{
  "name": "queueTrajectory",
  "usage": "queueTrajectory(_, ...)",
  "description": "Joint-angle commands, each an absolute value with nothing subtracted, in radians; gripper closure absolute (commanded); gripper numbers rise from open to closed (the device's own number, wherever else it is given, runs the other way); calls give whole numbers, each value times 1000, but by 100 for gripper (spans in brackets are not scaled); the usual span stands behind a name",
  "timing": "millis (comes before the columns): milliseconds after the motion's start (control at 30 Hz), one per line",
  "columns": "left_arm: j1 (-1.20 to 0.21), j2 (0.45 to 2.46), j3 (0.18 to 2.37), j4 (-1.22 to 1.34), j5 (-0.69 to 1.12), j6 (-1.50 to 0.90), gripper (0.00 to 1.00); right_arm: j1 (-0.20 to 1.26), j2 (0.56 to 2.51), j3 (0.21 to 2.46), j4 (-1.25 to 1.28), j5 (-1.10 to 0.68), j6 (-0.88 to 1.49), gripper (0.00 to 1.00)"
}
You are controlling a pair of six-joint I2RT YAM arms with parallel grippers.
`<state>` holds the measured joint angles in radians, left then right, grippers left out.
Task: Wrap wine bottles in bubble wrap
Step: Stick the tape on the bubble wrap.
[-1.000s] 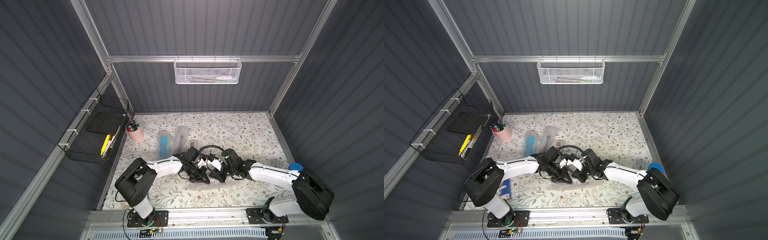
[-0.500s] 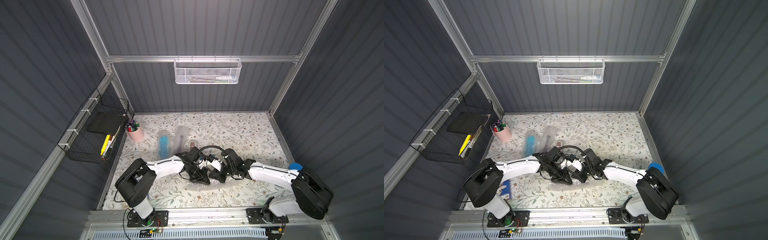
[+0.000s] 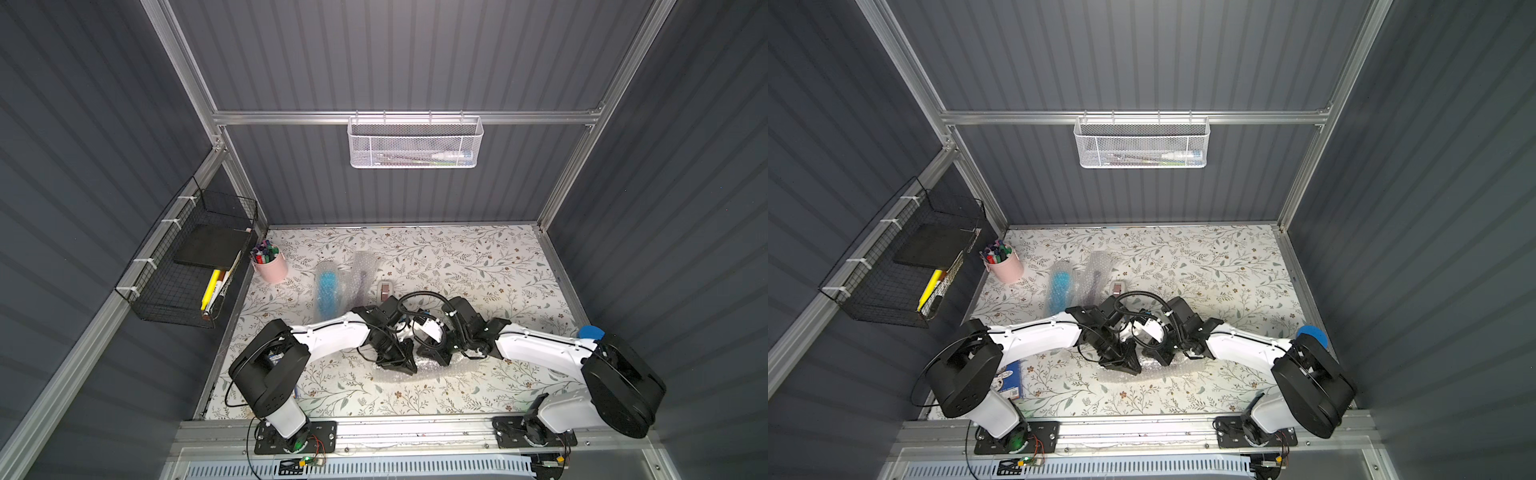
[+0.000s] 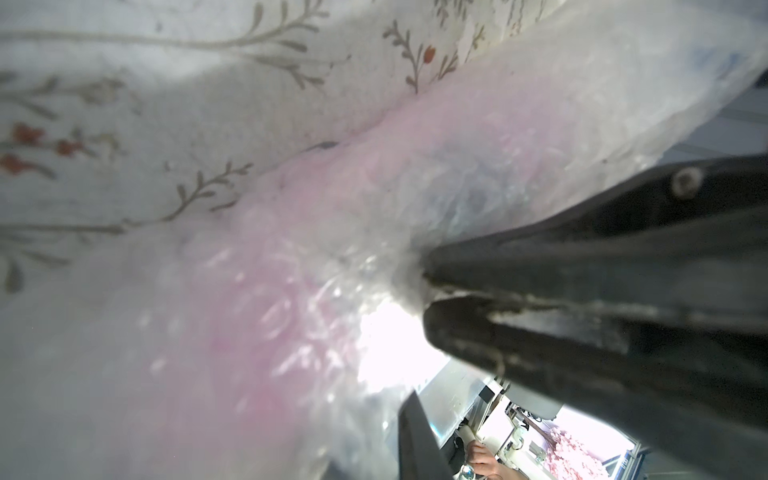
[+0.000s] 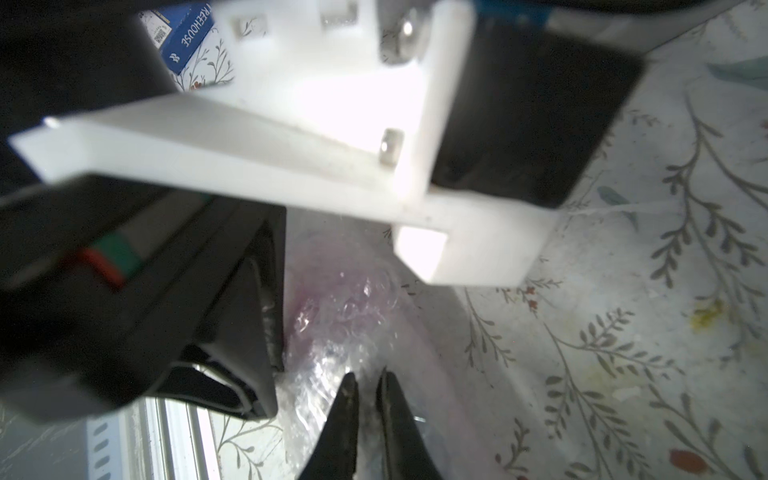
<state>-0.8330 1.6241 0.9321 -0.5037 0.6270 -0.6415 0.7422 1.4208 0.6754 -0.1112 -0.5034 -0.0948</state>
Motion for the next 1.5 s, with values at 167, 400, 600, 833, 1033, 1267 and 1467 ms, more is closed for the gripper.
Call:
queueTrajectory(167, -834, 1552, 965, -590, 585, -664, 80, 749, 1447, 658, -157, -547, -130, 86)
queueTrajectory(400, -833, 1479, 1012, -719, 602, -650, 77, 752, 1434, 653, -156, -554, -138, 86)
queueTrajectory(600, -828, 1467, 1102, -729, 556, -645, 75, 754, 1428, 650, -154, -551, -138, 86)
queueTrajectory(833, -828, 1558, 1001, -503, 630, -666, 91, 754, 1421, 645, -155, -551, -137, 86)
queueTrajectory(1033, -829, 1577, 933, -479, 613, -664, 96, 754, 1410, 635, -150, -549, -129, 86)
queueTrajectory(1267, -833, 1570, 855, -358, 647, -716, 96, 753, 1400, 631, -150, -541, -117, 86)
queueTrajectory(1467, -849, 1586, 819, -357, 628, -716, 96, 753, 1404, 641, -157, -537, -118, 86)
